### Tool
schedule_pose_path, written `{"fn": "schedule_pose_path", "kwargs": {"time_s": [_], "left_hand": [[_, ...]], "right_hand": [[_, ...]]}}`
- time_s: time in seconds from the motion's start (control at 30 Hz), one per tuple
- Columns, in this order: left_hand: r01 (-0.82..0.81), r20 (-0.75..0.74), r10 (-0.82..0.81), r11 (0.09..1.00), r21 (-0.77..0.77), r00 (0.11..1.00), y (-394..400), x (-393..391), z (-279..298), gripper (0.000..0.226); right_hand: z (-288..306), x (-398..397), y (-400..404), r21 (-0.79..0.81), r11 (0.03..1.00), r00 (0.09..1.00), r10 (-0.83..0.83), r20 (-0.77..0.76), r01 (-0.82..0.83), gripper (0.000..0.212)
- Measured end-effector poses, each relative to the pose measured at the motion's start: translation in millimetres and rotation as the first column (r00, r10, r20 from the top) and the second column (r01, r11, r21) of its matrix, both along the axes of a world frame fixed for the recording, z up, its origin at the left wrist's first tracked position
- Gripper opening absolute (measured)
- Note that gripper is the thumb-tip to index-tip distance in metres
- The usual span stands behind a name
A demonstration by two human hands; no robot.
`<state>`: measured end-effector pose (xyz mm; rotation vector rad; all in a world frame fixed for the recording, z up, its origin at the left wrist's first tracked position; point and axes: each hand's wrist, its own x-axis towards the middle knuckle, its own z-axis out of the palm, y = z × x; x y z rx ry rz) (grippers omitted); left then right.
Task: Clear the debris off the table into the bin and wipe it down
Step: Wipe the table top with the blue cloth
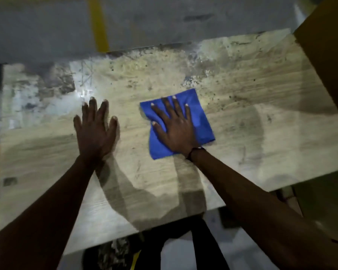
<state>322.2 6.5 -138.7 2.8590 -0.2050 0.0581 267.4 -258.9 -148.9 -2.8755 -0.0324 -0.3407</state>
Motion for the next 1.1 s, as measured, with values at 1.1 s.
{"fn": "schedule_pose_path", "kwargs": {"time_s": [1.1], "left_hand": [[-0.133,-0.021,0.132,0.991,-0.007,0.991,123.0,62.7,3.9,0.071]], "right_hand": [[-2.5,41.5,-30.1,0.002,0.754,0.739,-0.642,-0.205,0.656,0.078]]}}
